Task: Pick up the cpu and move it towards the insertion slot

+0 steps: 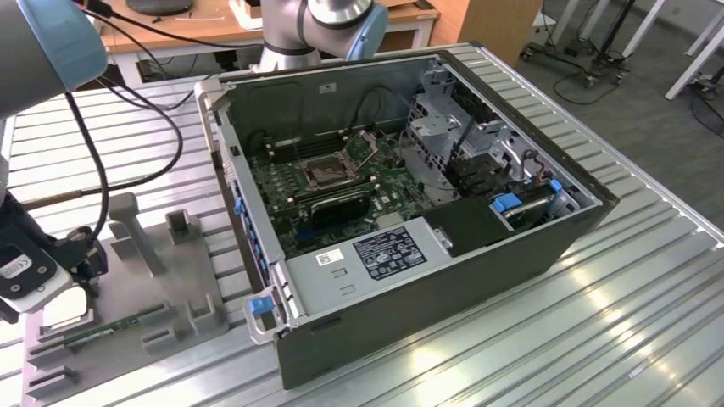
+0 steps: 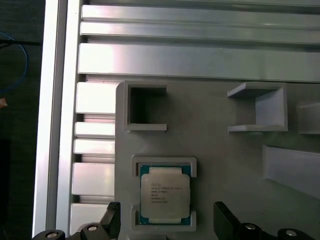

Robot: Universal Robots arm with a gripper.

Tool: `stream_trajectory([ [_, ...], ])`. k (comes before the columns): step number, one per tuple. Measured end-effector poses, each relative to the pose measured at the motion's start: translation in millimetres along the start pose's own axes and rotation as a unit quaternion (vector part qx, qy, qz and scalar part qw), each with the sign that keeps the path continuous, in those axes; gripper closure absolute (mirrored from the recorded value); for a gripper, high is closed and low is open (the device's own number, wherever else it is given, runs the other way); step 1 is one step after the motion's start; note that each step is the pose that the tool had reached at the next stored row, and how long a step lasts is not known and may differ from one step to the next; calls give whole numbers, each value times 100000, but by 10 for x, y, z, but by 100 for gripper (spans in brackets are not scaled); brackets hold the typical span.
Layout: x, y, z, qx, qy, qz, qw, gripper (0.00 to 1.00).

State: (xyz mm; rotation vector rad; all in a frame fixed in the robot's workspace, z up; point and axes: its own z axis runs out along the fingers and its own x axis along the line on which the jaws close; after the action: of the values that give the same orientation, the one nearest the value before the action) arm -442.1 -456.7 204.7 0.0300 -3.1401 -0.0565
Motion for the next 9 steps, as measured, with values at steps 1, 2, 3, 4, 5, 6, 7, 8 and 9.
stream_trajectory([
  [1, 0, 0, 13, -2, -1, 0, 100000, 18],
  [2, 0, -1, 24, 0, -1, 0, 100000, 18],
  [3, 0, -1, 34, 2, 0, 0, 100000, 18],
  [4, 0, -2, 45, 2, 1, -2, 100000, 18],
  [5, 0, -2, 56, 0, 1, 0, 100000, 18],
  [6, 0, -2, 66, 1, 3, 0, 100000, 18],
  [7, 0, -3, 76, 4, 4, -3, 100000, 18],
  [8, 0, -3, 86, 3, 1, 0, 100000, 18],
  [9, 0, -4, 96, 0, 2, -1, 100000, 18],
])
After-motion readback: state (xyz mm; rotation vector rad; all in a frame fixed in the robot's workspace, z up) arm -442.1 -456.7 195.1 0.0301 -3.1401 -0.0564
